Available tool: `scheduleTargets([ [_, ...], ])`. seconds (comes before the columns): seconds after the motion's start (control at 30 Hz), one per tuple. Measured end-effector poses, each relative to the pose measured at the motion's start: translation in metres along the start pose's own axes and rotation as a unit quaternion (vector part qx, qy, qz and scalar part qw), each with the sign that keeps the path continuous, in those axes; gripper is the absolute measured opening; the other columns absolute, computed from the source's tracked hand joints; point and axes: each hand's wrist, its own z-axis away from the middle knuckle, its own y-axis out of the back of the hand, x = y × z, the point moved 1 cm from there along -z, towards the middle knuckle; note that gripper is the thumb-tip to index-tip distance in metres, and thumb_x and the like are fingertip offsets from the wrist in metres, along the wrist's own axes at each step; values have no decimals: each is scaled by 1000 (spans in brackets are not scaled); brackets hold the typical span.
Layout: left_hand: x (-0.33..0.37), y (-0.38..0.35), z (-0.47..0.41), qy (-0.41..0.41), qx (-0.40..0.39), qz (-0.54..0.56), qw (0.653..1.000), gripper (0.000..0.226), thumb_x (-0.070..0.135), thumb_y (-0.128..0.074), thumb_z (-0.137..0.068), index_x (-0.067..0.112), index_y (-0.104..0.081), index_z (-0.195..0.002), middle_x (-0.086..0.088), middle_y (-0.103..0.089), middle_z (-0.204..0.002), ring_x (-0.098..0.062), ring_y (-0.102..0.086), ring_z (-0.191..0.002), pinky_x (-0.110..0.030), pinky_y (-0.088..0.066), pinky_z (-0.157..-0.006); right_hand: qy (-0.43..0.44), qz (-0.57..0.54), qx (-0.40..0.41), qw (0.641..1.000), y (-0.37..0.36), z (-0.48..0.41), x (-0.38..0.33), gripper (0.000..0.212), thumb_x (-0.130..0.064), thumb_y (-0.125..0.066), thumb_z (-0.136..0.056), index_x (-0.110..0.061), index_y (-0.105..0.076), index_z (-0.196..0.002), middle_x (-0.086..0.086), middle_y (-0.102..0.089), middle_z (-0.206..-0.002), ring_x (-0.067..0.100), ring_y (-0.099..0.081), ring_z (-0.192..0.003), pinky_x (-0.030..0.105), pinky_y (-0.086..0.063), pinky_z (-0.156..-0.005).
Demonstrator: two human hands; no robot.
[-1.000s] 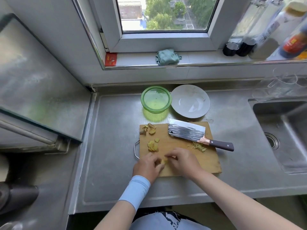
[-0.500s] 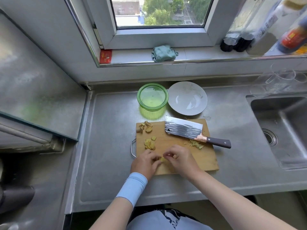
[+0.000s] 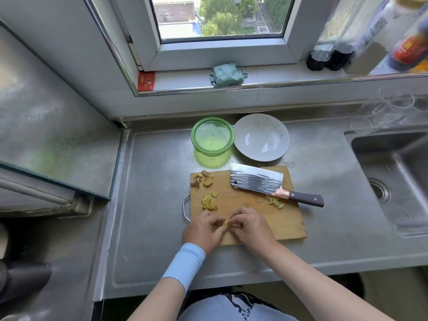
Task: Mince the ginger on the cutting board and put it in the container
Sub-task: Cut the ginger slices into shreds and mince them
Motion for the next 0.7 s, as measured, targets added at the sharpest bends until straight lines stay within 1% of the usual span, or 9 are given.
scheduleTargets([
  [0.17, 3, -2, 0, 2, 11, -9, 1000, 15, 44, -70, -86, 41, -74, -100, 16, -63, -98, -5, -60, -90, -25, -50, -71, 14, 59, -11, 998, 0, 0, 1, 11, -20, -79, -79, -29, -78, -86, -13, -64, -96, 13, -55, -92, 34, -50, -77],
  [0.23, 3, -4, -1, 0, 13, -15, 1000, 14, 42, -70, -87, 40, -75, -100, 14, -62, -98, -7, -60, -90, -23, -47, -69, 19, 84, -14, 996, 0, 1, 0, 11, -21, -76, -80, -29, -77, -87, -12, -64, -97, 16, -56, -94, 33, -48, -76],
  [0.3, 2, -5, -2, -13, 12, -20, 1000, 14, 41, -69, -87, 40, -75, -100, 12, -62, -96, -9, -60, -89, -21, -42, -67, 31, 105, -21, 994, 3, 0, -3, 11, -22, -74, -82, -29, -76, -90, -11, -64, -98, 16, -56, -97, 33, -45, -79],
  [0.37, 1, -4, -3, -17, 11, -22, 1000, 14, 41, -69, -87, 40, -74, -100, 12, -62, -97, -9, -60, -90, -20, -40, -67, 39, 129, -37, 990, 8, -3, -7, 12, -27, -71, -83, -31, -73, -95, -13, -64, -102, 15, -55, -101, 35, -43, -85],
  [0.47, -2, -1, -3, -24, 8, -24, 999, 19, 42, -66, -89, 39, -71, -107, 12, -62, -100, -8, -59, -91, -19, -40, -69, 28, 177, -82, 980, 16, -14, -13, 29, -36, -68, -81, -33, -64, -109, -14, -63, -109, 15, -53, -108, 34, -37, -90],
  [0.53, -4, 3, -3, -24, 0, -15, 1000, 19, 41, -66, -88, 39, -70, -107, 14, -62, -101, -6, -59, -90, -20, -43, -70, 32, 195, -103, 975, 18, -20, -15, 35, -36, -69, -78, -34, -65, -113, -13, -63, -110, 17, -56, -108, 34, -39, -90],
  [0.63, -4, 5, -3, -24, -24, -25, 999, 17, 42, -69, -87, 38, -72, -103, 15, -61, -104, -5, -59, -92, -19, -44, -72, 46, 190, -124, 973, 20, -22, -13, 23, -37, -69, -85, -34, -73, -108, -10, -63, -109, 21, -59, -106, 33, -39, -87],
  [0.7, -2, 5, -5, -20, -30, -25, 999, 15, 41, -69, -88, 36, -73, -101, 15, -61, -106, -5, -59, -95, -19, -42, -72, 59, 181, -127, 973, 22, -21, -10, 21, -38, -64, -92, -34, -75, -110, -8, -64, -109, 21, -60, -105, 34, -40, -85],
])
